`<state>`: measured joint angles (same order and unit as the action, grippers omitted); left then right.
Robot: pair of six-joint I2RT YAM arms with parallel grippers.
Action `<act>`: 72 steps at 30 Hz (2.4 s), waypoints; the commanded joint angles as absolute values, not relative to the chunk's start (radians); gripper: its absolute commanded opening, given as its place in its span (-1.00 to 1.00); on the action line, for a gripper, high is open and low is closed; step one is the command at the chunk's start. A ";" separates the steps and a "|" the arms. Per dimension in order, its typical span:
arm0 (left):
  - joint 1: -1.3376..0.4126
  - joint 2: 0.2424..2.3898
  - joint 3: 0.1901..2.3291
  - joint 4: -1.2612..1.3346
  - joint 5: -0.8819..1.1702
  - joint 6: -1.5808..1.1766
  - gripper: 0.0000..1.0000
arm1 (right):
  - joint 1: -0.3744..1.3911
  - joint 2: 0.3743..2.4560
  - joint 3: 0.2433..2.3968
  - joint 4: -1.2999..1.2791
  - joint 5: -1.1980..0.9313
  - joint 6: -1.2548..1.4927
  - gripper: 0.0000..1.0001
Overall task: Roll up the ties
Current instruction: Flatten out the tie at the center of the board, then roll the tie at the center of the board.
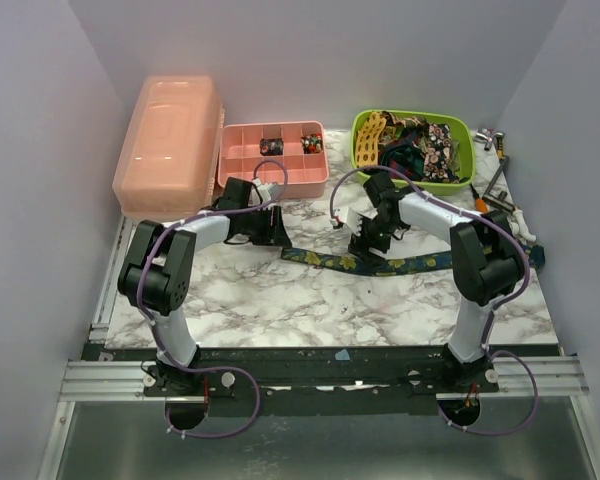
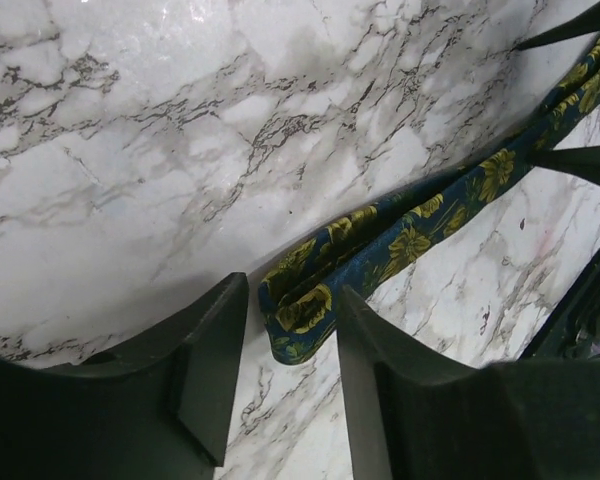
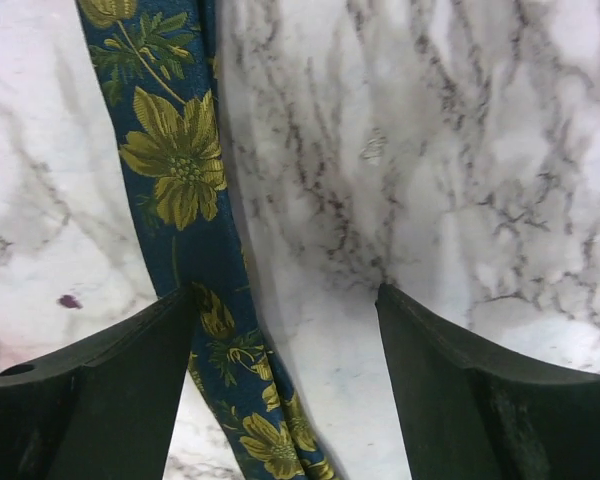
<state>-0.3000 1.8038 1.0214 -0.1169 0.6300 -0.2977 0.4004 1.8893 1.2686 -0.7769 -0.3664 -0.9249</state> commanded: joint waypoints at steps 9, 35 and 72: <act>-0.210 1.699 0.923 -0.186 0.730 -0.359 -0.39 | 0.402 1.989 1.318 -0.758 -0.324 -1.016 0.48; -0.236 1.761 0.916 -0.055 0.724 -0.342 0.21 | 0.405 2.058 1.501 -0.704 -0.907 -0.025 -0.55; -0.402 1.721 0.955 0.174 0.952 -0.561 -1.00 | 0.503 2.245 1.455 -0.532 -0.614 0.131 -0.99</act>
<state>-0.3695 1.6760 0.8951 0.0864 0.8745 -0.4755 0.5068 2.1788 1.4876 -0.5373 -0.7235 0.1791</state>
